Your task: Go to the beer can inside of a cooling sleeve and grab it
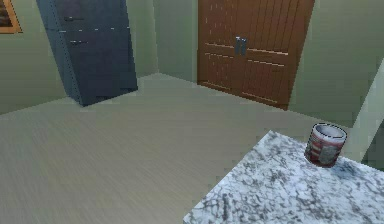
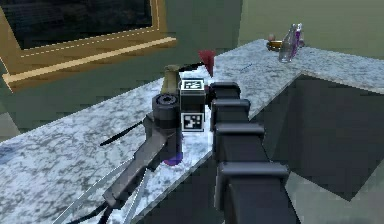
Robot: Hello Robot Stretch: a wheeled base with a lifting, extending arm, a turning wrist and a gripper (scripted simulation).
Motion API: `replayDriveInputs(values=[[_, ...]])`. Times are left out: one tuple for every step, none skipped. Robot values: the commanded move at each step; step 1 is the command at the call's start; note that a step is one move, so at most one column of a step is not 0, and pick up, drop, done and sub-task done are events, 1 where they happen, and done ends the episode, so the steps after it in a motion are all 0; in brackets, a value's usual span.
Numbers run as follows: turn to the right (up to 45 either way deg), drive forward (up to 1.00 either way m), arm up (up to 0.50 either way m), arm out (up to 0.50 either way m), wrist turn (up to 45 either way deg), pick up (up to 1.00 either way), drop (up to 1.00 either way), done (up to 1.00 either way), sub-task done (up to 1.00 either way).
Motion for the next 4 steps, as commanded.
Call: replayDriveInputs(values=[[0.0,0.00,0.00,0.00,45.0,0.00,0.00,0.00,0.00],[0.0,0.00,0.00,0.00,45.0,0.00,0.00,0.00,0.00],[0.0,0.00,0.00,0.00,36.0,0.00,0.00,0.00,0.00],[0.0,0.00,-0.06,0.00,0.0,0.00,0.00,0.00,0.00]])
